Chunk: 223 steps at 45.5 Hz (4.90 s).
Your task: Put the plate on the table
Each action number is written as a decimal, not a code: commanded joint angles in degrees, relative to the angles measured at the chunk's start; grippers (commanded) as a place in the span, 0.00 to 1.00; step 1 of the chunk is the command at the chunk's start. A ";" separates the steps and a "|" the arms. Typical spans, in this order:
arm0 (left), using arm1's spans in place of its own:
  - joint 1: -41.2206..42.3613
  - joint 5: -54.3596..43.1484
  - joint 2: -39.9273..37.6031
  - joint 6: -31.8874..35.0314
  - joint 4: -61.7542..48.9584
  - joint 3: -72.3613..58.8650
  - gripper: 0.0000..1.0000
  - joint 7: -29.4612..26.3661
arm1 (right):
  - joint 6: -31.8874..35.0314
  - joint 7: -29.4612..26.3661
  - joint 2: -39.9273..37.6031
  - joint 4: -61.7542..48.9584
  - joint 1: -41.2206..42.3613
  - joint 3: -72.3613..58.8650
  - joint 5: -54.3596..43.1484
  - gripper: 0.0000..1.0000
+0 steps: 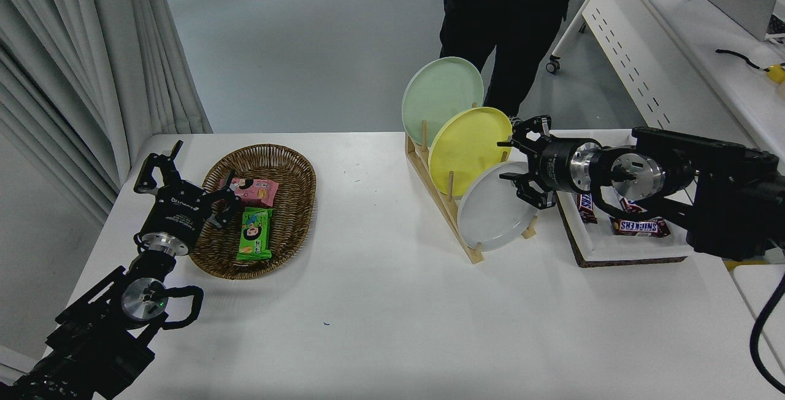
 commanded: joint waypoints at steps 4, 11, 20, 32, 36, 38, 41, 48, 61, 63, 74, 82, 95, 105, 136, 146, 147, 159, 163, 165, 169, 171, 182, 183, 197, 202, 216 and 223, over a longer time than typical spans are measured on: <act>0.00 -0.03 0.00 0.00 -0.03 0.00 1.00 0.00 | -0.02 -0.21 0.22 -0.33 -0.25 0.12 0.19 0.48; 0.00 0.06 0.00 0.00 -0.03 0.00 1.00 0.00 | -0.02 -0.21 0.57 -1.21 -0.34 0.12 0.28 0.46; 0.00 -0.03 0.00 0.00 0.05 0.00 1.00 0.00 | -0.02 -0.39 1.37 -2.35 -0.34 0.21 0.36 0.46; 0.00 0.06 0.00 0.00 -0.04 0.00 1.00 0.00 | -0.02 -1.09 1.63 -2.44 -0.43 0.74 0.36 0.39; 0.00 -0.03 0.00 0.00 -0.04 0.00 1.00 0.00 | -0.02 -1.26 1.89 -2.44 -0.43 0.74 0.28 0.38; 0.00 0.06 0.00 0.00 0.05 0.00 1.00 0.00 | -0.02 -1.35 1.89 -2.44 -0.43 0.65 0.28 0.35; 0.00 -0.03 0.00 0.00 -0.03 0.00 1.00 0.00 | -0.02 -1.79 1.89 -2.44 -0.43 0.65 0.28 0.34; 0.00 -0.03 0.00 0.00 -0.04 0.00 1.00 0.00 | -0.02 -1.97 1.98 -2.44 -0.43 0.65 0.19 0.29; 0.00 0.06 0.00 0.00 0.05 0.00 1.00 0.00 | -0.02 -2.32 1.89 -2.44 -0.34 1.35 0.28 0.25; 0.00 -0.03 0.09 0.00 0.05 0.00 1.00 0.00 | -0.02 -2.58 1.90 -2.44 -0.34 1.44 0.19 0.24; 0.00 -0.03 0.00 0.00 -0.04 0.00 1.00 0.00 | -0.02 -2.93 1.89 -2.44 -0.34 1.44 0.19 0.20; 0.00 -0.03 0.00 0.00 0.05 0.00 1.00 0.00 | -0.02 -4.34 1.89 -2.44 -0.25 1.44 0.28 0.16; 0.00 -0.03 0.00 0.00 0.05 -0.09 1.00 0.00 | -0.02 -4.96 1.89 -2.44 -0.25 1.97 0.10 0.13; 0.00 -0.03 0.00 0.00 -0.04 0.00 1.00 0.00 | -0.02 -5.48 1.89 -2.44 -0.25 2.23 0.01 0.12; 0.00 -0.03 0.00 0.00 -0.03 0.00 1.00 0.00 | 0.86 -9.87 -1.09 -2.18 1.59 4.95 -0.69 0.00; 0.00 0.06 0.09 0.00 0.05 0.00 1.00 0.00 | 1.13 -18.13 -6.80 -1.39 8.18 9.35 -0.52 0.00; 0.00 -0.03 0.00 0.00 0.05 0.00 1.00 0.00 | 1.13 -18.92 -6.89 -1.39 9.06 9.61 -0.43 0.00; 0.00 -0.03 0.00 0.00 -0.03 0.00 1.00 0.00 | -3.17 -22.53 -8.21 1.07 17.94 10.58 7.56 0.00; 0.00 -0.03 0.00 0.00 0.05 0.00 1.00 0.00 | -6.25 -22.62 -8.74 2.83 20.66 10.76 11.08 0.00; 0.00 -0.03 0.00 0.00 -0.03 0.00 1.00 0.00 | -7.74 -22.62 -8.74 3.71 21.72 11.11 12.75 0.00; 0.00 -0.03 0.00 0.00 -0.03 0.00 1.00 0.00 | -10.73 -23.15 -8.74 5.55 23.65 12.43 16.35 0.00; 0.00 -0.03 0.00 0.00 0.05 0.00 1.00 0.00 | -12.22 -23.41 -8.74 6.43 24.62 12.87 17.76 0.00; 0.00 -0.03 0.00 0.00 0.05 0.00 1.00 0.00 | -17.59 -23.68 -8.21 6.70 25.50 14.98 22.33 0.00; 0.00 -0.03 0.09 0.00 0.05 0.00 1.00 0.00 | -18.03 -23.68 -8.13 6.70 25.24 14.98 22.60 0.00; 0.00 -0.03 0.00 0.00 -0.04 0.00 1.00 0.00 | -25.15 -23.59 -4.79 6.70 19.44 21.30 22.78 0.00; 0.00 -0.03 0.00 0.00 -0.03 0.00 1.00 0.00 | -28.66 -23.50 -3.64 6.35 17.07 25.08 22.95 0.00; 0.00 -0.03 0.00 0.00 0.05 0.00 1.00 0.00 | -43.86 -23.50 1.89 5.12 12.59 29.57 27.00 0.00; 0.00 0.06 0.00 0.00 0.05 0.00 1.00 0.00 | -44.93 -23.77 3.92 3.89 8.81 33.60 28.58 0.00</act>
